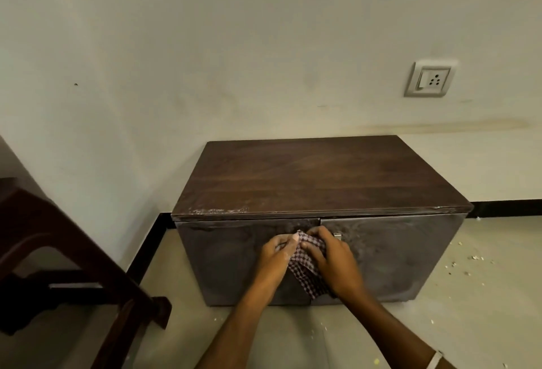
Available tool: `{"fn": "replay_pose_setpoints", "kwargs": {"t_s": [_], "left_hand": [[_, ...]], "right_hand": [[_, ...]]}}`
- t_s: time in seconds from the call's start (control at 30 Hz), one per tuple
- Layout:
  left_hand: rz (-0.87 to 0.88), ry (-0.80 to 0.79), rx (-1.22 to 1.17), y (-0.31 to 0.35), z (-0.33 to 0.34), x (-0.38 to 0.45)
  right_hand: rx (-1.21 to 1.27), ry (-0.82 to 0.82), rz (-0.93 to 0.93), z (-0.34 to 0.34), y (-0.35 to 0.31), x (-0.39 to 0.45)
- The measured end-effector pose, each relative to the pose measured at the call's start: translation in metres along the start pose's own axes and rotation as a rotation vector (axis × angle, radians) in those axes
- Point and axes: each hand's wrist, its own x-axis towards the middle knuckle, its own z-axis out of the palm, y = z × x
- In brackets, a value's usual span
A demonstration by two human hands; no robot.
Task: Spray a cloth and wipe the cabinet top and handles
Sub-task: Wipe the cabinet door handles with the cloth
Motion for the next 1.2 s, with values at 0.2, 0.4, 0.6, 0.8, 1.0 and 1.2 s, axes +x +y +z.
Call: {"fn": "replay_pose_setpoints", "kwargs": {"t_s": [0.2, 0.4, 0.6, 0.8, 1.0, 1.2], "left_hand": [[-0.103, 0.05, -0.1, -0.006, 0.009, 0.008], [-0.218, 0.042, -0.206, -0.01, 0.008, 0.008], [-0.112, 0.05, -0.114, -0.014, 0.011, 0.014], [-0.136, 0.018, -0.177, -0.023, 0.004, 0.017], [-0.069, -0.04, -0.022, -0.028, 0.0, 0.015], [-0.016, -0.006, -0.018, -0.022, 0.006, 0.017]], "right_hand": [[-0.025, 0.16, 0.072, 0.005, -0.01, 0.005], [-0.12, 0.159, 0.033, 0.011, -0.014, 0.006], [0.032, 0.246, 0.16, 0.013, -0.014, -0.002], [0.015, 0.174, 0.038, 0.02, -0.015, -0.005], [0.12, 0.231, 0.149, 0.041, -0.003, -0.025], [0.157, 0.305, 0.167, 0.036, -0.012, -0.013]]}}
